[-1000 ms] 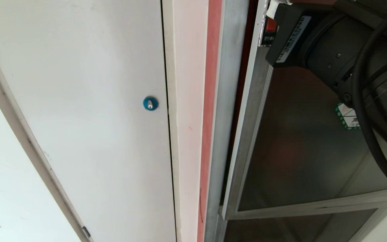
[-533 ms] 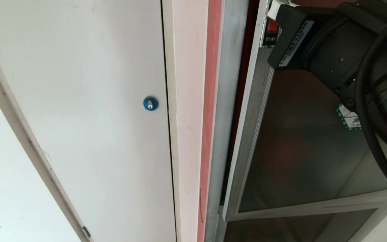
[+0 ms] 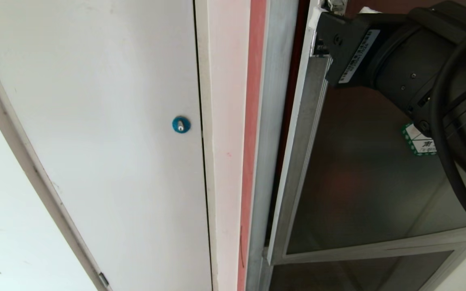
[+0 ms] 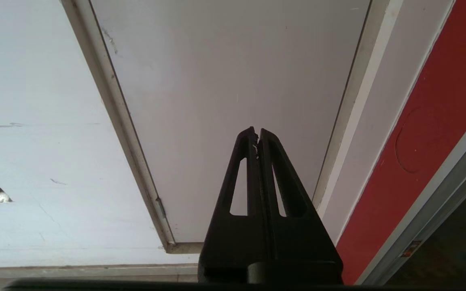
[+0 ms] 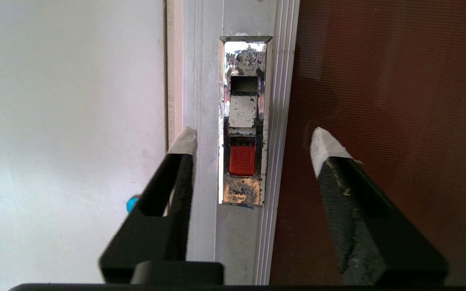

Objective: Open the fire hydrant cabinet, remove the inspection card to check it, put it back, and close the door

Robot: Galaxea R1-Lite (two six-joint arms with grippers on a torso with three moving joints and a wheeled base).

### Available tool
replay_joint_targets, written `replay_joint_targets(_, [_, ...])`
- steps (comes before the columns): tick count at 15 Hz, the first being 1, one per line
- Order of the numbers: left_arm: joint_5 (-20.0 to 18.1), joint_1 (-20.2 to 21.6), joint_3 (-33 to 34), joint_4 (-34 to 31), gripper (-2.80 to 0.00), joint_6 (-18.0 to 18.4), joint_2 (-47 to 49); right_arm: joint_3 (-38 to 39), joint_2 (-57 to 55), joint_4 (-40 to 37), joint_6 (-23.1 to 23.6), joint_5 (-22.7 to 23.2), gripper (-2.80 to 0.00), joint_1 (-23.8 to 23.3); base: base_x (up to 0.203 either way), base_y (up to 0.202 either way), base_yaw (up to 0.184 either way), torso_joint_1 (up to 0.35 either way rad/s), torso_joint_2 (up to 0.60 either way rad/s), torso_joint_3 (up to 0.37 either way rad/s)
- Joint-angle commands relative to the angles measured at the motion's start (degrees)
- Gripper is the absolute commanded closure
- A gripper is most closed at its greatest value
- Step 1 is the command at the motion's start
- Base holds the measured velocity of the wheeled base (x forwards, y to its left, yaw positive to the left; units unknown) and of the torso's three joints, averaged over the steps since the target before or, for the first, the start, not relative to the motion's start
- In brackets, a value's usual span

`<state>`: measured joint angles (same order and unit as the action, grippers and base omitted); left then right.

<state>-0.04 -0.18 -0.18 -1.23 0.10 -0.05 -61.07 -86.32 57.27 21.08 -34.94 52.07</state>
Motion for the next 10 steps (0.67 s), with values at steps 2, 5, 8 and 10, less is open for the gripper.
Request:
replay_joint_targets(2, [0.0, 0.0, 0.0, 0.0, 0.00, 0.0, 0.0, 0.4, 0.0, 0.3, 0.1, -0.1, -2.80, 0.4, 0.000, 0.000, 0.000, 0.000, 0.00, 0.000])
replay_joint_targets(5, [0.0, 0.0, 0.0, 0.0, 0.00, 0.0, 0.0, 1.7, 0.9, 0.4, 0.1, -0.1, -2.80, 0.7, 0.000, 0.000, 0.000, 0.000, 0.00, 0.000])
replay_joint_targets(8, [0.0, 0.0, 0.0, 0.0, 0.00, 0.0, 0.0, 4.4, 2.8, 0.5, 0.1, -0.2, -2.80, 0.9, 0.000, 0.000, 0.000, 0.000, 0.00, 0.000])
replay_joint_targets(10, [0.0, 0.0, 0.0, 0.0, 0.00, 0.0, 0.0, 8.1, 6.3, 0.5, 0.0, -0.3, -2.80, 0.9, 0.000, 0.000, 0.000, 0.000, 0.00, 0.000])
